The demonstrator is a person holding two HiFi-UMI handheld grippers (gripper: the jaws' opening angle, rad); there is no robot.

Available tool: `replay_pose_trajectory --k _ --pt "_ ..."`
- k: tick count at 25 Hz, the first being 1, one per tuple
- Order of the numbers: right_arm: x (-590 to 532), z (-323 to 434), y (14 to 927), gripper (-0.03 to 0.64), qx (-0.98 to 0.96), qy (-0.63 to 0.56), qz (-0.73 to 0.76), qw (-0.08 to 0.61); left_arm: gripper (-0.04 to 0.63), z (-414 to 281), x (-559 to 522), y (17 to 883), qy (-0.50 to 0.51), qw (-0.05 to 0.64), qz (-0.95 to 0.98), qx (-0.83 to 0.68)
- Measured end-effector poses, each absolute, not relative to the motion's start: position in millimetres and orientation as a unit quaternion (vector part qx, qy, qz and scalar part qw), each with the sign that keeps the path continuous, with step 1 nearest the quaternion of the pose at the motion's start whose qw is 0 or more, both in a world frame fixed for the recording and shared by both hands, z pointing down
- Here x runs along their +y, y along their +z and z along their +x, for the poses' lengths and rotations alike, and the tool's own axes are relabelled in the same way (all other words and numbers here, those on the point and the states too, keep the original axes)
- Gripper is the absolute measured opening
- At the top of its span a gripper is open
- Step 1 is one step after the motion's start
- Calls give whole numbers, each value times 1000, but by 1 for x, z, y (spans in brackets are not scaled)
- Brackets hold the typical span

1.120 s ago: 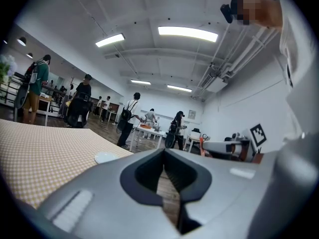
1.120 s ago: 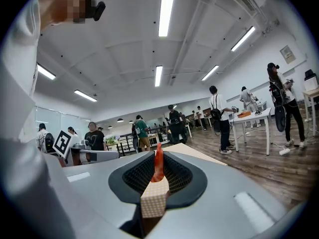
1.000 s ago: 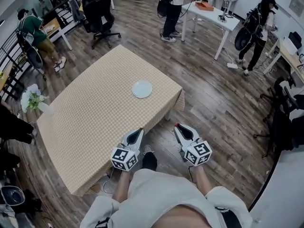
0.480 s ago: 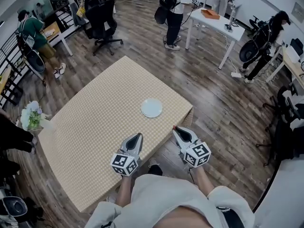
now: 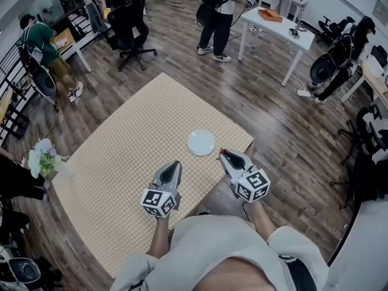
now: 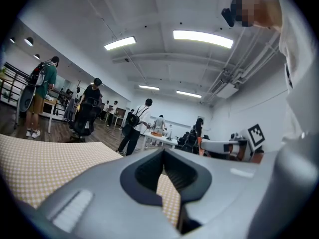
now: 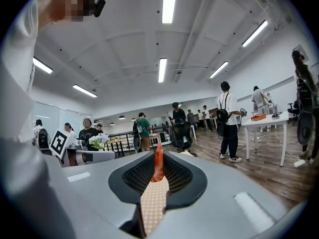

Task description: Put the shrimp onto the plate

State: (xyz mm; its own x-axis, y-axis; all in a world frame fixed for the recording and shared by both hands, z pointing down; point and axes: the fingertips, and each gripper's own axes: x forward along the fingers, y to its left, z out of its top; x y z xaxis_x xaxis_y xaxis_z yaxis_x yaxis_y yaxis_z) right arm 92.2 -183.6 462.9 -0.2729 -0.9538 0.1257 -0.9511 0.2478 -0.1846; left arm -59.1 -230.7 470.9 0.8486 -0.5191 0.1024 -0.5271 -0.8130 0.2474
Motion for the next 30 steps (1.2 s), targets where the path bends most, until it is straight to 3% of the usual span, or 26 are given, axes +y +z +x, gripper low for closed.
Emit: replay_pose_trajectory --k 12,23,30 --pt "-217 101 463 52 803 -117 -584 4 11 -53 -254 474 24 140 945 -296" --pt "-250 155 457 52 834 -120 -539 8 11 -13 -270 467 26 137 923 -360" --pt "-261 158 475 52 841 -139 -522 0 11 -10 -266 489 38 166 911 -376"
